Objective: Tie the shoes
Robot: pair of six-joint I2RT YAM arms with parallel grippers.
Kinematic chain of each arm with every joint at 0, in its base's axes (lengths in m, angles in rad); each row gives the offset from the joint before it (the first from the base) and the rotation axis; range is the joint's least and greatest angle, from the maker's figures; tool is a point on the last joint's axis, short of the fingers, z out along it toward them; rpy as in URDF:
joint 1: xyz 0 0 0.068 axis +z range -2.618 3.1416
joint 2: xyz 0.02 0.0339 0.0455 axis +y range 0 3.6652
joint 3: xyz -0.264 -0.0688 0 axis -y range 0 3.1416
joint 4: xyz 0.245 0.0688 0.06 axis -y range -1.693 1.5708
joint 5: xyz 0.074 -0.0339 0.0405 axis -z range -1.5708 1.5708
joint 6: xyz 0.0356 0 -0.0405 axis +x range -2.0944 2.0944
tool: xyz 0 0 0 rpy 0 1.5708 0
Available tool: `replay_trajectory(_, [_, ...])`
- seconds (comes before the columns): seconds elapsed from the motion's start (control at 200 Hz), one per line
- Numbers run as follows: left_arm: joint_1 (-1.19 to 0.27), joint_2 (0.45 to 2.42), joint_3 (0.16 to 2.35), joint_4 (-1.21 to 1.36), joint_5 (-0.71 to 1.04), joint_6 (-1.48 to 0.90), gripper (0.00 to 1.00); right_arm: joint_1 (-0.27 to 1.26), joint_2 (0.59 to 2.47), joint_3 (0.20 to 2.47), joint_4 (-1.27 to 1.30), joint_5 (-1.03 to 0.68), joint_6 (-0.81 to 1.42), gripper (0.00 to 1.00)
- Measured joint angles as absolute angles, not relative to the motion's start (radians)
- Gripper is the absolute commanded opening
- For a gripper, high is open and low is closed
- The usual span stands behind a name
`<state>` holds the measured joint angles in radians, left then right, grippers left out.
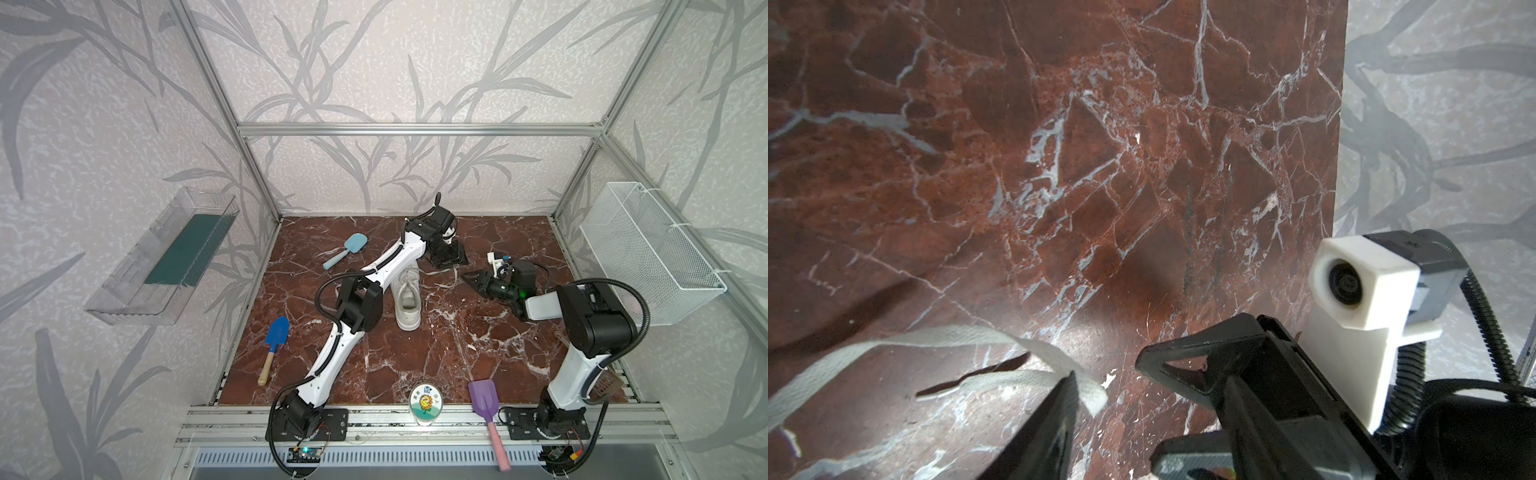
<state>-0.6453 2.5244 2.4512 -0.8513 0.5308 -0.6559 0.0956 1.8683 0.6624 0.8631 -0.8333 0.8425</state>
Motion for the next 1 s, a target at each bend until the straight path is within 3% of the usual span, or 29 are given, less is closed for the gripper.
replay_trajectory(0.525, [-0.641, 2.524, 2.419, -0.833, 0.550, -0.666, 0.59, 0.144, 2.025, 0.746, 1.051, -0.873, 0.950, 0.38])
replay_trajectory(0.795, [-0.638, 2.524, 2.411, -0.832, 0.550, -0.667, 0.59, 0.149, 2.035, 0.751, 1.050, -0.857, 0.955, 0.03])
replay_trajectory(1.0, [-0.625, 2.515, 2.389, -0.834, 0.542, -0.664, 0.60, 0.149, 2.035, 0.750, 1.013, -0.828, 0.936, 0.00])
